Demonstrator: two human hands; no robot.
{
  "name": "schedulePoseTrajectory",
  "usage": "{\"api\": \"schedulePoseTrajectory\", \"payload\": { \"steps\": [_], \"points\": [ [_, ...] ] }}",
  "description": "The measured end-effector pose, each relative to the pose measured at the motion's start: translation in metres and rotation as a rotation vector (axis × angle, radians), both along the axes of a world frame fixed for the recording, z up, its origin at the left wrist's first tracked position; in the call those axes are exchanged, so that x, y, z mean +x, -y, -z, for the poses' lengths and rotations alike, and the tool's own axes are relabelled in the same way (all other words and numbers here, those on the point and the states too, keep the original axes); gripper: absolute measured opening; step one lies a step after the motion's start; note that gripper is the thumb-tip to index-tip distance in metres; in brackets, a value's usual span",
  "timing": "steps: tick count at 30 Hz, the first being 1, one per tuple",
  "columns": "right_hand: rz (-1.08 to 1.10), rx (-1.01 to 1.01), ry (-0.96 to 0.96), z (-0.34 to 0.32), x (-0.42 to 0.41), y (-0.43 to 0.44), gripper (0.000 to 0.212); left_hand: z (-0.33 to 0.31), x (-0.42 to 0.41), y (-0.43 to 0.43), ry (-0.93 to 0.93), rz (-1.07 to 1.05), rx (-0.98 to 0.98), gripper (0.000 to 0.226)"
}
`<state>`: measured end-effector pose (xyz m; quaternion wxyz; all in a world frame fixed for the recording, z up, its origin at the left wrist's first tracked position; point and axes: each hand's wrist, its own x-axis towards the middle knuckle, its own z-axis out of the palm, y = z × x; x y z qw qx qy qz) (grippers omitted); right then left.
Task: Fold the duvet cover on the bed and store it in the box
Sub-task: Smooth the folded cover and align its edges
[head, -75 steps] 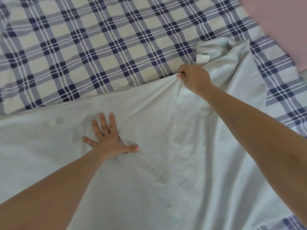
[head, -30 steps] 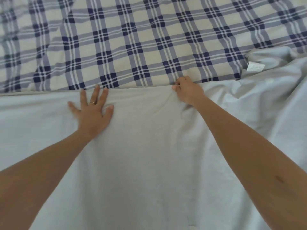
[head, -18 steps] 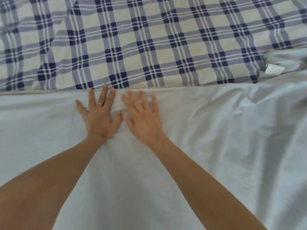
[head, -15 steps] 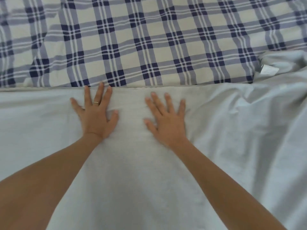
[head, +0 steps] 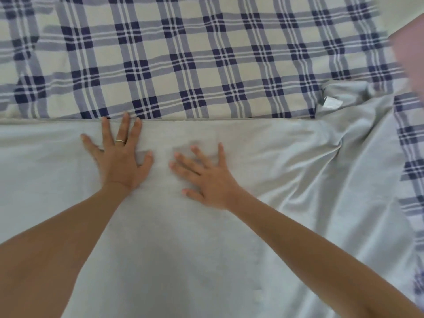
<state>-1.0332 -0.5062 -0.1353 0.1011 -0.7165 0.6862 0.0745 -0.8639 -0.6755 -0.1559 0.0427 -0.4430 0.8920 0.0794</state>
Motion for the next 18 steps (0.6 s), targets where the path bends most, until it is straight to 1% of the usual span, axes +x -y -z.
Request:
{"api": "schedulePoseTrajectory", "payload": {
  "steps": [1, 2, 3, 4, 6, 7, 8, 9, 10, 12, 13, 15, 18],
  "points": [
    [-0.035, 0.051, -0.009, 0.003, -0.013, 0.008, 0.063, 0.001, 0.000, 0.002, -0.010, 0.005, -0.004, 0.076],
    [0.037, 0.073, -0.048, 0.008, -0.034, 0.012, 0.064, 0.002, -0.001, 0.002, -0.011, 0.010, -0.002, 0.076],
    [0.181, 0.106, -0.099, 0.013, -0.059, 0.012, 0.062, 0.003, -0.002, 0.002, -0.006, 0.014, -0.005, 0.076],
    [0.372, 0.108, -0.131, 0.018, -0.086, 0.011, 0.059, 0.004, -0.003, 0.003, 0.002, 0.014, -0.013, 0.076],
    [0.718, 0.131, -0.108, 0.014, -0.127, 0.006, 0.058, 0.005, -0.004, 0.002, 0.010, 0.010, -0.016, 0.076],
    [0.808, 0.136, -0.100, 0.010, -0.133, 0.005, 0.058, 0.006, -0.003, 0.001, 0.014, 0.012, -0.007, 0.076],
    [0.825, 0.087, -0.124, 0.006, -0.128, 0.008, 0.058, 0.006, -0.002, 0.001, 0.016, 0.011, -0.002, 0.076],
    [0.777, -0.011, -0.139, 0.002, -0.114, 0.016, 0.055, 0.005, -0.003, 0.001, 0.017, 0.010, -0.002, 0.076],
    [0.708, -0.137, -0.104, -0.001, -0.094, 0.027, 0.049, 0.005, -0.003, 0.001, 0.018, 0.007, 0.002, 0.076],
    [0.538, -0.320, 0.073, -0.001, -0.047, 0.055, 0.038, 0.004, -0.003, 0.000, 0.006, 0.010, 0.006, 0.076],
    [0.485, -0.354, 0.154, 0.003, -0.026, 0.070, 0.034, 0.004, -0.003, -0.001, -0.009, 0.011, 0.001, 0.076],
    [0.524, -0.389, 0.241, 0.013, -0.004, 0.099, 0.028, 0.004, -0.004, 0.000, -0.030, 0.006, -0.009, 0.077],
    [0.623, -0.490, 0.189, 0.031, -0.005, 0.112, 0.027, 0.007, -0.004, 0.001, -0.119, -0.007, -0.002, 0.075]
  ]
}}
